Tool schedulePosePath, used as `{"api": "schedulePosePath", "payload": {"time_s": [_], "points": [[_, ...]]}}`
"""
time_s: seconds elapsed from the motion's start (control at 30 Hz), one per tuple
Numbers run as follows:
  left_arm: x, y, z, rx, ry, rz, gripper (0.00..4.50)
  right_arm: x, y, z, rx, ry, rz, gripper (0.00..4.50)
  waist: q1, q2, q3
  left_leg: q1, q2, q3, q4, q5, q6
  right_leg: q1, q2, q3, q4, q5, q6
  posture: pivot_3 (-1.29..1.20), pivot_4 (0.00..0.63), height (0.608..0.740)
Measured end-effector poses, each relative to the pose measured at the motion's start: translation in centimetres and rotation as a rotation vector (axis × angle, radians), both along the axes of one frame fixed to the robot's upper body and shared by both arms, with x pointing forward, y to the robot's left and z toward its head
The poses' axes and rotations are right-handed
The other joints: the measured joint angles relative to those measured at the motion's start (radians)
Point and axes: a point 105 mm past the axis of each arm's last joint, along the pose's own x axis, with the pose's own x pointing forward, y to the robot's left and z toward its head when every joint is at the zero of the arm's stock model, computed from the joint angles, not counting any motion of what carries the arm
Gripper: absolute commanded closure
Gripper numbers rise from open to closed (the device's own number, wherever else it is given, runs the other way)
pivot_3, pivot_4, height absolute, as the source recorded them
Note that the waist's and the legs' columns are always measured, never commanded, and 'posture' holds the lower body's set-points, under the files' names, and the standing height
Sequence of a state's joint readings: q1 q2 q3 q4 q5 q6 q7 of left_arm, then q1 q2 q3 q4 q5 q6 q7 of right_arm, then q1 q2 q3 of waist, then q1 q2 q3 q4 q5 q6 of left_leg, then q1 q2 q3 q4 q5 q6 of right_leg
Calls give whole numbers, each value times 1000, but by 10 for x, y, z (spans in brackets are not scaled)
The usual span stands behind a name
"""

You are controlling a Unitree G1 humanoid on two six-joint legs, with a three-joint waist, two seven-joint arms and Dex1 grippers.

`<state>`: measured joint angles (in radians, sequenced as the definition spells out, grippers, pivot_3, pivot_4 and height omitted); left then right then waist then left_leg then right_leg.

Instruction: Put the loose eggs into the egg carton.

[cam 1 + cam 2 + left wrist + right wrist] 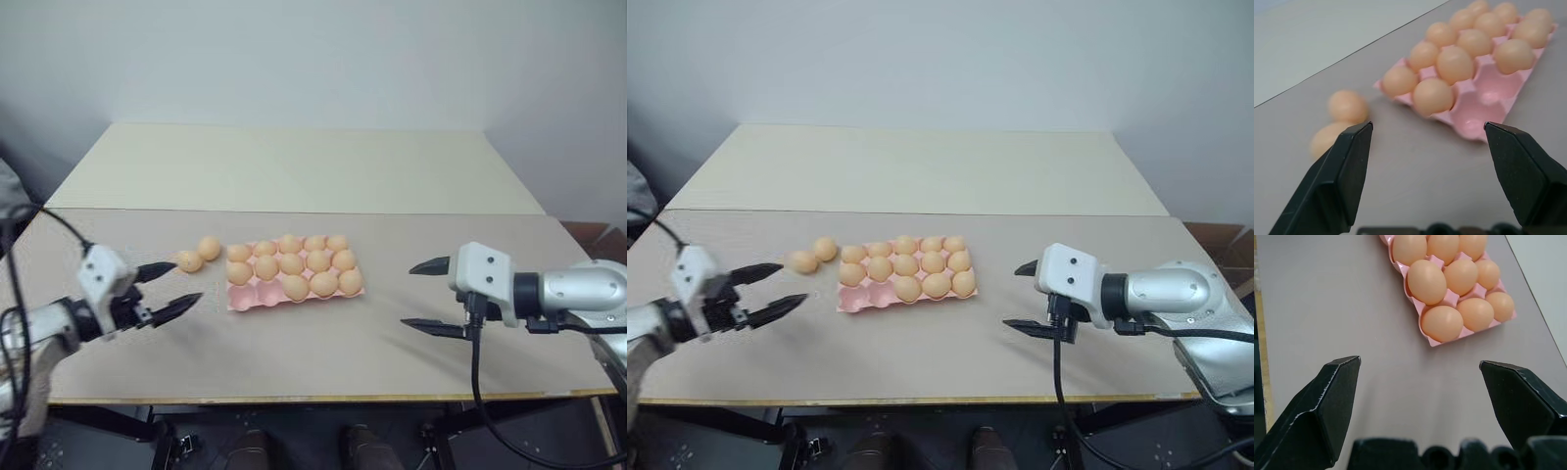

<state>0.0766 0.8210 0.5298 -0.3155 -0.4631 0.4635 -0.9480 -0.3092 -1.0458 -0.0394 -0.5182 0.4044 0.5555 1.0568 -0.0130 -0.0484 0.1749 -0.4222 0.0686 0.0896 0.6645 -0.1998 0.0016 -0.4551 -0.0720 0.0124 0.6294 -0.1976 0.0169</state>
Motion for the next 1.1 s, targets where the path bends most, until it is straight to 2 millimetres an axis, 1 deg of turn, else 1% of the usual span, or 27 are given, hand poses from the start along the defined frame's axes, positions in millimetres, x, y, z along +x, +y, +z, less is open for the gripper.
{"api": "schedulePosePath", "payload": {"time_s": [0.1,0.17,0.3,0.5,0.63,0.73,0.8,0.83,0.97,1.1], "points": [[-18,18,7,7,-8,86,537,4,-1,0,-8,5,18,0,2,0,0,0,0,1,0,0,0,0,-2,-1,0,0,0,0,150,740],[-26,24,13,14,-25,120,537,6,-2,1,-10,11,24,0,4,0,0,0,0,1,0,0,0,0,-2,-2,0,0,0,0,150,740],[-33,25,16,15,-41,139,537,11,-2,3,-23,1,43,0,4,0,0,0,0,1,0,0,0,-1,-2,-2,0,0,0,0,150,740],[-31,23,16,-3,-48,152,537,12,0,2,-20,7,56,0,2,0,0,0,-1,2,0,0,0,-1,-2,-1,0,0,-1,0,150,740],[-16,23,15,-38,-58,159,537,12,0,3,-22,4,56,0,5,0,0,0,-1,2,0,0,0,0,-2,-1,0,0,-1,0,150,740],[8,23,11,-72,-67,156,537,11,1,1,-20,6,53,0,11,0,0,0,-1,2,0,0,0,0,-2,-1,0,0,-1,0,150,740],[27,23,8,-97,-66,151,537,9,3,1,-19,6,58,0,14,0,0,0,-1,2,0,0,0,0,-1,-1,0,1,-1,0,150,740],[33,24,6,-101,-65,151,537,7,5,1,-18,6,63,0,14,0,0,-1,-1,2,0,0,0,-1,-1,-1,0,1,-2,0,150,740],[58,24,-11,-104,-23,145,537,1,6,0,-17,16,54,0,11,0,0,-1,-1,3,0,0,0,-1,-2,-1,0,5,-2,0,150,740],[80,21,-24,-123,4,129,537,-5,4,3,-15,9,33,0,16,0,0,-1,-1,2,0,0,0,0,-1,-1,0,6,-1,0,150,740]]}}
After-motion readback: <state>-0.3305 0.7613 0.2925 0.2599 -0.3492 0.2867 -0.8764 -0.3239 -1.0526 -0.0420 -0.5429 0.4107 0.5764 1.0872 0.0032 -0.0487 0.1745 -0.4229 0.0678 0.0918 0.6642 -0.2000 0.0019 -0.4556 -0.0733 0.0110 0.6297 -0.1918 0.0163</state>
